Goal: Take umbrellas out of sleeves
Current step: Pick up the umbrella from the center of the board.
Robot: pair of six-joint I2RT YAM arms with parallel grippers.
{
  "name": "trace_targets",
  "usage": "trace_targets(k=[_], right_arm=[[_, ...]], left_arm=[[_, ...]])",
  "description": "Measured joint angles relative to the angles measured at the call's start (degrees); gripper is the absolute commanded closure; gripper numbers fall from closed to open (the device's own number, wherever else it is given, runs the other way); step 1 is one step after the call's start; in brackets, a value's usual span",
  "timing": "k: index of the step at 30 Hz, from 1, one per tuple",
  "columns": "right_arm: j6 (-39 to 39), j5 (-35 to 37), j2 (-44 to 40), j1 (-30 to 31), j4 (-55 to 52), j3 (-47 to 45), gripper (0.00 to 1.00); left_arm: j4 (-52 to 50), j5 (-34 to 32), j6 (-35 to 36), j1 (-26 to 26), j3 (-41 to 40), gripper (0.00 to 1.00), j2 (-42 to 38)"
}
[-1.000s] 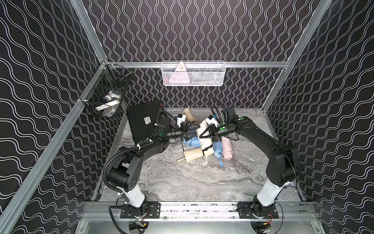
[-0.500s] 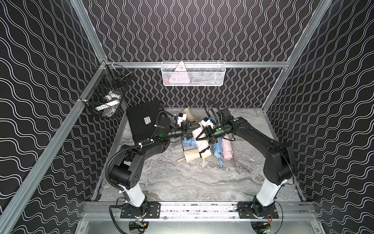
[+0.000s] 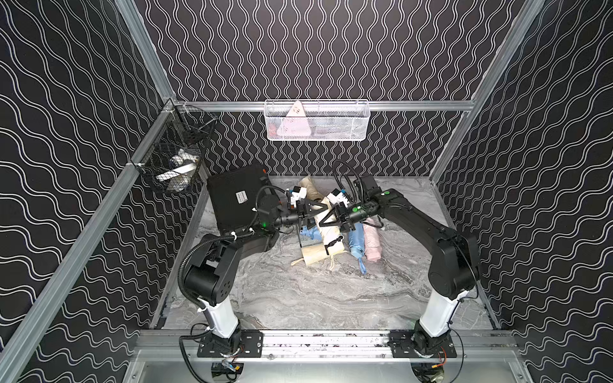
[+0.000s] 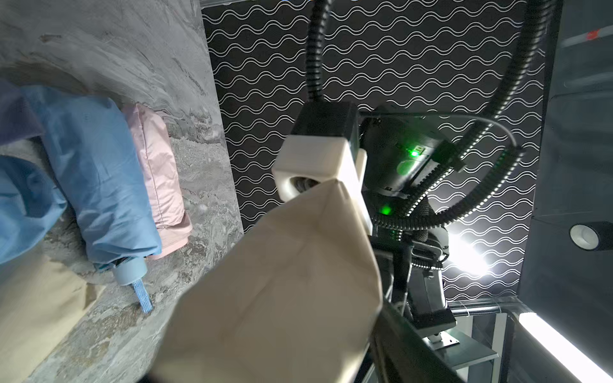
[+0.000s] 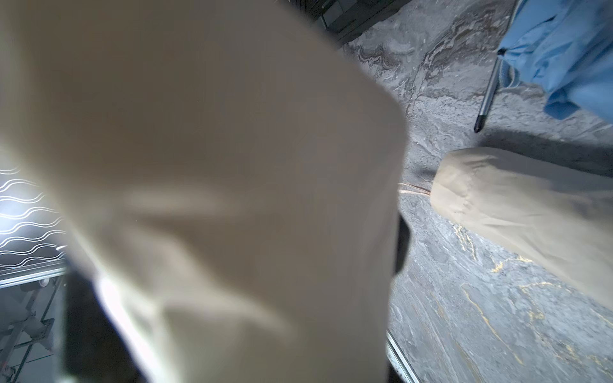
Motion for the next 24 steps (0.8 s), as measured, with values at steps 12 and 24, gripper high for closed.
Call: trace_targets(k=[12,24], right_arm=[[-0.59,-0.94,0.90,1.22,-0.22,1.03,0.52],[-1.97,0.24,1.33,1.22,-1.66,2.08,0.12]], left_arm=[[0.20,0.20,-0.31,-0.04,0.00,0.61,0.44],[2.36,0.39,-1.99,0.09,-0.07,0.78,1.31]])
